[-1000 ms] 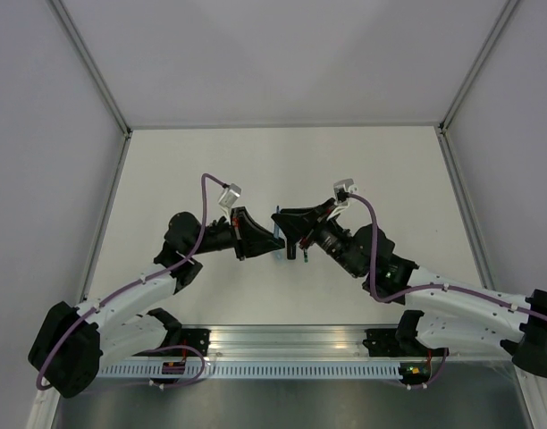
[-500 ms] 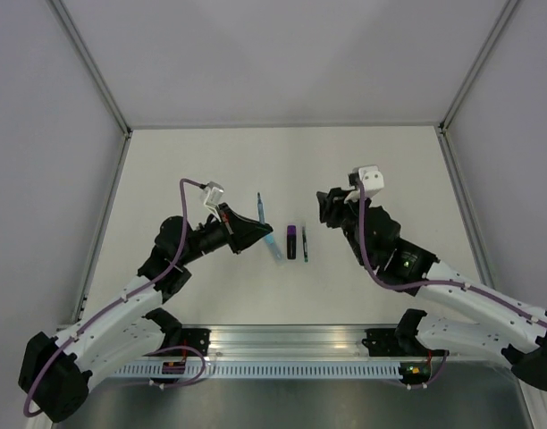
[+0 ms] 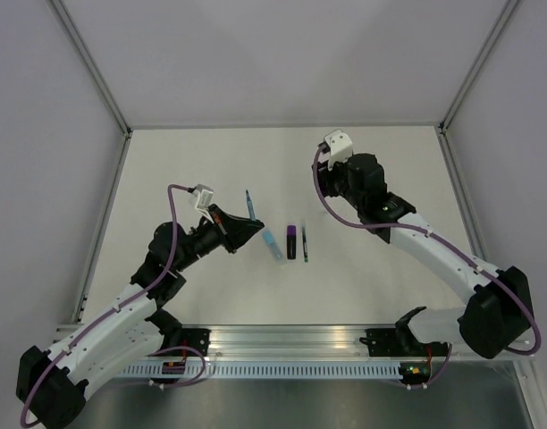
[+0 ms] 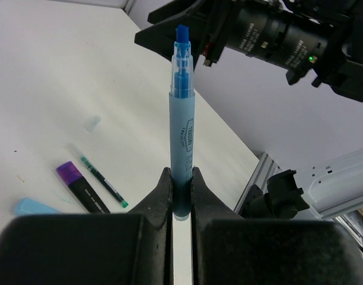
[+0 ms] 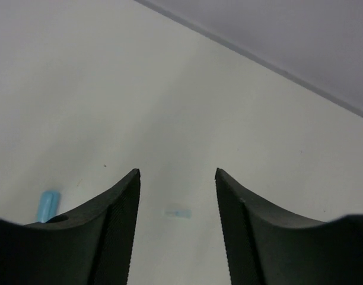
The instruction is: Insert the pens into the pen caps
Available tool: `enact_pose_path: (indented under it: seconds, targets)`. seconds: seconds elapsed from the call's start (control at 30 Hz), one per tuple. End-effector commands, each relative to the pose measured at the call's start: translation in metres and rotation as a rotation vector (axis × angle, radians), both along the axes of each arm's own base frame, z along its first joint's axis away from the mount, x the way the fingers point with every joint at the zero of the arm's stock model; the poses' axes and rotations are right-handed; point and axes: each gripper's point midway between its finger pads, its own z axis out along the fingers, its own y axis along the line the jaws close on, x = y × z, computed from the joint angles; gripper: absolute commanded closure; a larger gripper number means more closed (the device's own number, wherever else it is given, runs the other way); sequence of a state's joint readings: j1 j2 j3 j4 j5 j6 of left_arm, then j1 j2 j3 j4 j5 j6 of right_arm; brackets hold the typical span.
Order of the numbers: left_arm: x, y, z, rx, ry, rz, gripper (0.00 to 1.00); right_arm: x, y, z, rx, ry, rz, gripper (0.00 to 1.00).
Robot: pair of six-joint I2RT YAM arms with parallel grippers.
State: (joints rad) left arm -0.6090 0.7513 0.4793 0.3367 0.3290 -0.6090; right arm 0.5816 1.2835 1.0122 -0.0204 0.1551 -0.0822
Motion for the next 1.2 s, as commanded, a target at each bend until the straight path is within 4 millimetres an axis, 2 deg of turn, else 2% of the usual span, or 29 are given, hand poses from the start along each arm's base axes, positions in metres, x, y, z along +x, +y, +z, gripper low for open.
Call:
enact_pose_path:
  seconds: [0.0, 0.03, 0.07, 0.1, 0.13, 0.17, 0.27, 0.3, 0.37, 0.4, 0.43, 0.5, 0.53, 0.63, 0.77, 1.0, 1.17]
  targets:
    - [0.004, 0.008, 0.004, 0.006, -0.043, 0.052, 0.98, 0.036, 0.000, 0.020, -0.140, -0.127, 0.144, 0.35]
    - [0.005, 0.009, 0.002, 0.013, -0.040, 0.059, 0.98, 0.053, -0.004, -0.002, -0.185, -0.059, 0.131, 0.28]
    - [0.004, 0.010, 0.007, 0.011, -0.045, 0.062, 0.98, 0.065, -0.018, -0.012, -0.220, -0.002, 0.104, 0.10]
    - [0.004, 0.010, 0.007, 0.016, -0.041, 0.065, 0.98, 0.071, -0.022, -0.002, -0.273, 0.039, 0.122, 0.02]
    - [0.004, 0.011, 0.007, 0.021, -0.038, 0.066, 0.98, 0.081, -0.021, -0.030, -0.330, 0.123, 0.149, 0.02]
    - [0.002, 0.011, 0.010, 0.013, -0.045, 0.060, 0.98, 0.076, -0.015, -0.041, -0.419, 0.172, 0.305, 0.02]
    - [0.000, 0.012, 0.013, 0.003, -0.051, 0.057, 0.98, 0.061, -0.001, -0.052, -0.454, 0.146, 0.490, 0.02]
    - [-0.001, 0.012, 0.013, 0.001, -0.054, 0.056, 0.98, 0.050, 0.004, -0.066, -0.460, 0.122, 0.567, 0.02]
    - [0.000, 0.015, 0.013, 0.002, -0.054, 0.073, 0.98, 0.044, 0.001, -0.084, -0.544, 0.074, 0.647, 0.02]
    - [0.001, 0.015, 0.012, 0.004, -0.053, 0.077, 0.98, 0.037, -0.003, -0.103, -0.578, 0.110, 0.687, 0.02]
    - [0.001, 0.016, 0.013, 0.003, -0.053, 0.083, 0.98, 0.035, -0.005, -0.110, -0.623, 0.101, 0.750, 0.03]
    - [0.001, 0.016, 0.013, 0.003, -0.053, 0.083, 0.98, 0.020, -0.010, -0.121, -0.638, 0.193, 0.855, 0.05]
    - [0.001, 0.016, 0.013, 0.002, -0.050, 0.079, 0.98, 0.015, -0.009, -0.135, -0.619, 0.240, 0.913, 0.05]
    - [0.001, 0.014, 0.012, 0.005, -0.035, 0.072, 0.98, 0.009, -0.016, -0.150, -0.677, 0.295, 1.007, 0.09]
    - [0.000, 0.011, 0.012, 0.001, -0.029, 0.056, 0.98, 0.018, -0.013, -0.156, -0.676, 0.270, 1.006, 0.12]
    - [-0.003, 0.016, 0.017, -0.012, -0.040, 0.071, 0.98, 0.019, -0.010, -0.183, -0.653, 0.330, 1.038, 0.16]
    - [-0.001, 0.018, 0.016, -0.015, -0.034, 0.089, 0.98, 0.030, -0.008, -0.185, -0.659, 0.328, 1.014, 0.23]
